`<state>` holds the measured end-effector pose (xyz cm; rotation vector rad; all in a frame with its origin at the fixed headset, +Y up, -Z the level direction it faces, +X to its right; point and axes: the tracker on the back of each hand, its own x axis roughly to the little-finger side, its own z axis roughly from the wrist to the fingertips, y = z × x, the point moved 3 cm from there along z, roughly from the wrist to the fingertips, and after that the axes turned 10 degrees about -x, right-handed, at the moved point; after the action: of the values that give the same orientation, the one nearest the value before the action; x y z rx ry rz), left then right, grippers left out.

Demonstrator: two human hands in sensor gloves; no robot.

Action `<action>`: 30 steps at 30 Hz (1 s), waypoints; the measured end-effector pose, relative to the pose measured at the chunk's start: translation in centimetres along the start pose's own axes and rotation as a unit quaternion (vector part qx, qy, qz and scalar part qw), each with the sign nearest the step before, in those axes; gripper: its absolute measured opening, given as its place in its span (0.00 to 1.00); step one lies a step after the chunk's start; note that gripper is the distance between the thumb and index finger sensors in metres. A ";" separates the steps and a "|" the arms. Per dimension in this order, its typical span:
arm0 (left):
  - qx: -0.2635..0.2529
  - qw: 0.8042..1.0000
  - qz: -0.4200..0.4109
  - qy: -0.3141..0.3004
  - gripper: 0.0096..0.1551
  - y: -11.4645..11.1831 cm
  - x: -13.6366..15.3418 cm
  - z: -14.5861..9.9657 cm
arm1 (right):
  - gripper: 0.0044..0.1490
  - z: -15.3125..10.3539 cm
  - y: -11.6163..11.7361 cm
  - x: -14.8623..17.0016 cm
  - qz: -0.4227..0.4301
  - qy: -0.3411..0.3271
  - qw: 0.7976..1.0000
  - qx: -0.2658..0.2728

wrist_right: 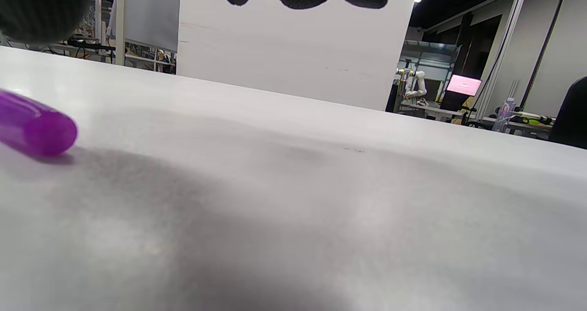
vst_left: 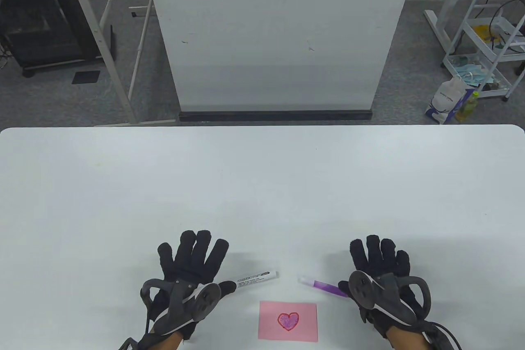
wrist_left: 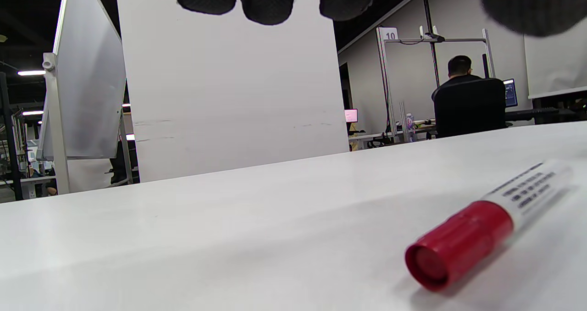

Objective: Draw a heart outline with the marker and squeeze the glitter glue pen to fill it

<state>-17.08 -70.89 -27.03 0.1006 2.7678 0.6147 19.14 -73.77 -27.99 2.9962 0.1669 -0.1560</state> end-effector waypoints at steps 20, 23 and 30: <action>0.022 1.000 -0.010 0.004 0.54 -0.6 -0.9 -0.3 | 0.61 -0.6 -0.4 0.3 0.001 -0.001 1.000 -0.007; 0.023 1.000 -0.007 0.002 0.55 -0.7 -1.1 -0.4 | 0.61 -0.7 -0.5 0.3 0.005 -0.004 1.000 -0.009; 0.033 0.999 -0.008 0.003 0.55 -0.9 -1.4 -0.4 | 0.60 -0.9 -0.6 0.1 0.006 -0.012 1.000 -0.012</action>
<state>-15.91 -72.06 -26.70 0.0913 2.7913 0.5215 19.30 -73.05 -27.17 2.9686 0.1468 -0.1870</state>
